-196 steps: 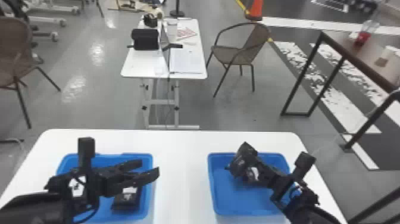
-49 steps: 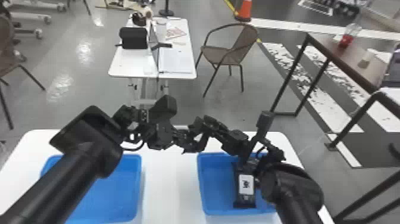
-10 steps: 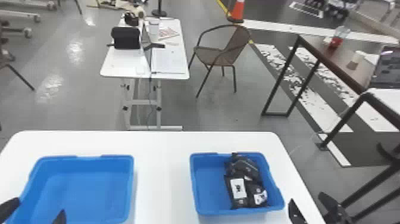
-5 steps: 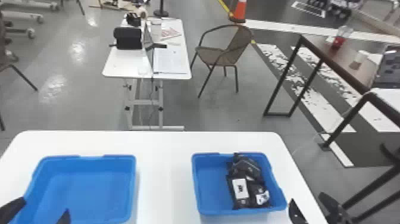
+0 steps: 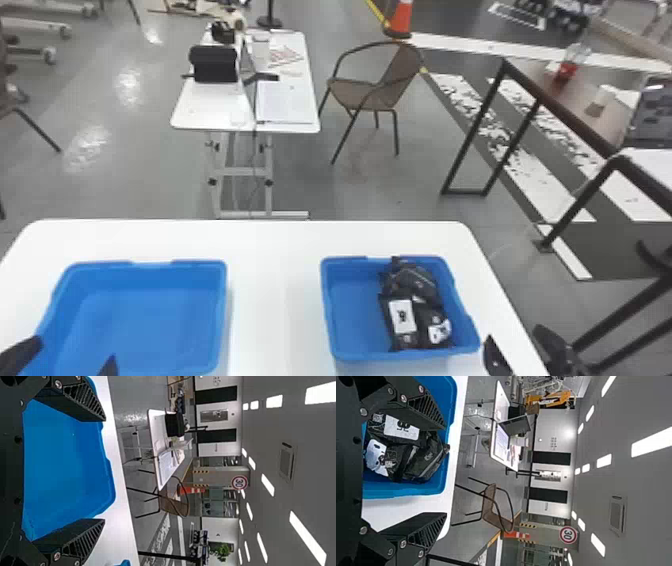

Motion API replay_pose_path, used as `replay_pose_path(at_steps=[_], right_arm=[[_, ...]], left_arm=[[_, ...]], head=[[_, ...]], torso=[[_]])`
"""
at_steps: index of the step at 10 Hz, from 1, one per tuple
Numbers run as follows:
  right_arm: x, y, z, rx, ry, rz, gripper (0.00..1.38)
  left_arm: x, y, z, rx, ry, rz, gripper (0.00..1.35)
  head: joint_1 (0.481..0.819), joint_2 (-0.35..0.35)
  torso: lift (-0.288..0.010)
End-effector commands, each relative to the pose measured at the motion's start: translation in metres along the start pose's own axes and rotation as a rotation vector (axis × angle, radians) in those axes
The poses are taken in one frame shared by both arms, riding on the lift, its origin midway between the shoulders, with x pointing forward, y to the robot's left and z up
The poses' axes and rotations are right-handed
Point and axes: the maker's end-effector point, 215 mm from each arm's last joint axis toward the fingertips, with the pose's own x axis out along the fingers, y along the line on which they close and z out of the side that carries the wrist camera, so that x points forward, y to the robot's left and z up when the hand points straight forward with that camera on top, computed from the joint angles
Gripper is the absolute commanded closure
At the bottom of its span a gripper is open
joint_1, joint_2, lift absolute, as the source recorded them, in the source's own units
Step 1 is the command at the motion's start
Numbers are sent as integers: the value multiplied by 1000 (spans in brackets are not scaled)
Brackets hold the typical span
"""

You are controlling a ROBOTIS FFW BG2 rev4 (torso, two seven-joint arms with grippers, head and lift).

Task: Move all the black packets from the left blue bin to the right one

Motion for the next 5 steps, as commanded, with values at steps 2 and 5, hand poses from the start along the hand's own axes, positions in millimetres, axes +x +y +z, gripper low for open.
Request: replay_pose_path(at_steps=[2,5], right_arm=[[-1,0,-1,4,1,-1,272],[-1,0,-2,9,5,-2,274]], left_arm=[[0,-1,-1,-9,0,1,130],[1,-2,-3,-15,3,-1,130]], head=[[695,-224],[695,-226]], torso=[[0],[0]])
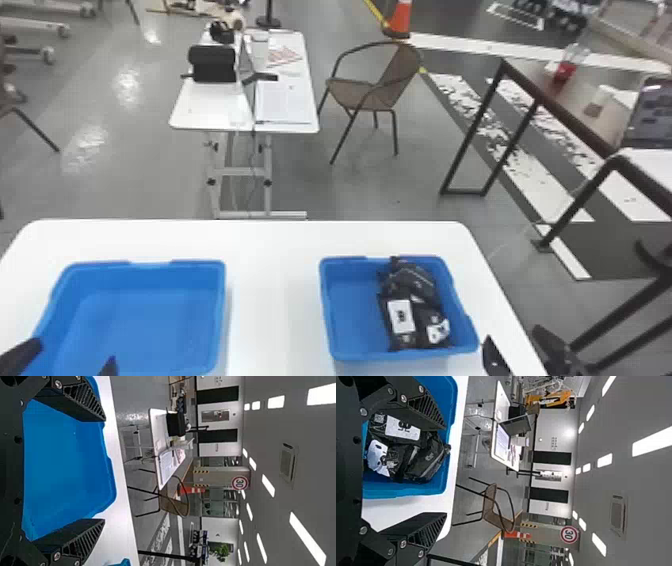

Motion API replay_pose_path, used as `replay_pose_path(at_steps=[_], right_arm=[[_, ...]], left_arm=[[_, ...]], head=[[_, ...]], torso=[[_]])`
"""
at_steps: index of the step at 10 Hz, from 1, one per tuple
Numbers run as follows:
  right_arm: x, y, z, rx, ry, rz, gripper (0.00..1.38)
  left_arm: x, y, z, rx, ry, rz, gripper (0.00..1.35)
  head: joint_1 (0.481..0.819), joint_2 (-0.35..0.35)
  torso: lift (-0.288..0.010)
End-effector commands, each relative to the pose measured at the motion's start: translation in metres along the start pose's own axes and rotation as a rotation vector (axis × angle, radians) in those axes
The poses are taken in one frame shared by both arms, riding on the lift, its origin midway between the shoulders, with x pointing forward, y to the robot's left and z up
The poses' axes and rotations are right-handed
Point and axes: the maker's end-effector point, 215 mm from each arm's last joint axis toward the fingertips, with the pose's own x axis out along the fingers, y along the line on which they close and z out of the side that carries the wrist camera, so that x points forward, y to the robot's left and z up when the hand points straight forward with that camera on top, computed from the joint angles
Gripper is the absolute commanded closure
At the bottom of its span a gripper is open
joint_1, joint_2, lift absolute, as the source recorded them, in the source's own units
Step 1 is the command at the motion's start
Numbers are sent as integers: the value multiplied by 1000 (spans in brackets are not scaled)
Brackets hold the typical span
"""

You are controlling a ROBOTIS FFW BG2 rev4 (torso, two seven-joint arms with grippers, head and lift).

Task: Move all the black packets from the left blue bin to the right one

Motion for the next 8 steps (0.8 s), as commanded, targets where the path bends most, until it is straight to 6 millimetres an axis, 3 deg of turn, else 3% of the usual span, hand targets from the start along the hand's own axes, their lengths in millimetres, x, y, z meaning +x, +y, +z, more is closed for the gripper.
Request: replay_pose_path(at_steps=[1,8], right_arm=[[-1,1,0,3,1,-1,274],[-1,0,-4,13,9,-3,272]], left_arm=[[0,-1,-1,-6,2,0,130],[2,-6,-10,-53,9,-3,130]], head=[[695,-227],[695,-234]], torso=[[0],[0]])
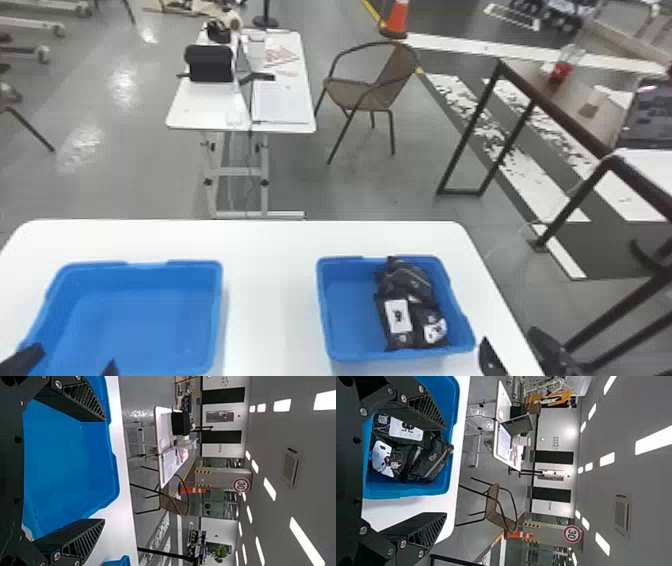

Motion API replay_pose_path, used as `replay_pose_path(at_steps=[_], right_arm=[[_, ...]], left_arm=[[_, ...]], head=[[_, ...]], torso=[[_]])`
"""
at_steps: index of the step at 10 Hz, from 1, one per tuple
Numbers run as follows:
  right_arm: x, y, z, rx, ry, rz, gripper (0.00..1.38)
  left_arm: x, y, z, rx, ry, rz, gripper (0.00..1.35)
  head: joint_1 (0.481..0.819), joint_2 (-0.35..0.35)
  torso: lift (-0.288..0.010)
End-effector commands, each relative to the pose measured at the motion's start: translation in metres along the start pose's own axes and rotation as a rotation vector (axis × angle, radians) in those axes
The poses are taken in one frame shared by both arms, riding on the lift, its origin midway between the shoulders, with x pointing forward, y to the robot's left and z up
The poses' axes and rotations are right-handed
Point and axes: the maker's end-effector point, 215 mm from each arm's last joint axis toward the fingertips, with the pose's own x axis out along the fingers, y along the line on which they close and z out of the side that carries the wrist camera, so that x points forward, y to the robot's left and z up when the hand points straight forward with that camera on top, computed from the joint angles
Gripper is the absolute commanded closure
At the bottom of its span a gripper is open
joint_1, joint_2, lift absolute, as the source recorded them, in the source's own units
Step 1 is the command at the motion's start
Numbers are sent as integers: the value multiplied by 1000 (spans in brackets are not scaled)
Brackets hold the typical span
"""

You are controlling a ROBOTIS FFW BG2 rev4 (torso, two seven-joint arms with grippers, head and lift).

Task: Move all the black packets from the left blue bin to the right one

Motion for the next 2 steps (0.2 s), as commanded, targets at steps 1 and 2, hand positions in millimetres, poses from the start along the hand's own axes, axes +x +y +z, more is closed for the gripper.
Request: replay_pose_path(at_steps=[1,2], right_arm=[[1,0,1,2,-3,-1,272],[0,0,-2,8,4,-2,274]], left_arm=[[1,-1,-2,-11,1,0,130],[1,-3,-4,-22,2,-1,130]], head=[[695,-236],[695,-236]], torso=[[0],[0]])
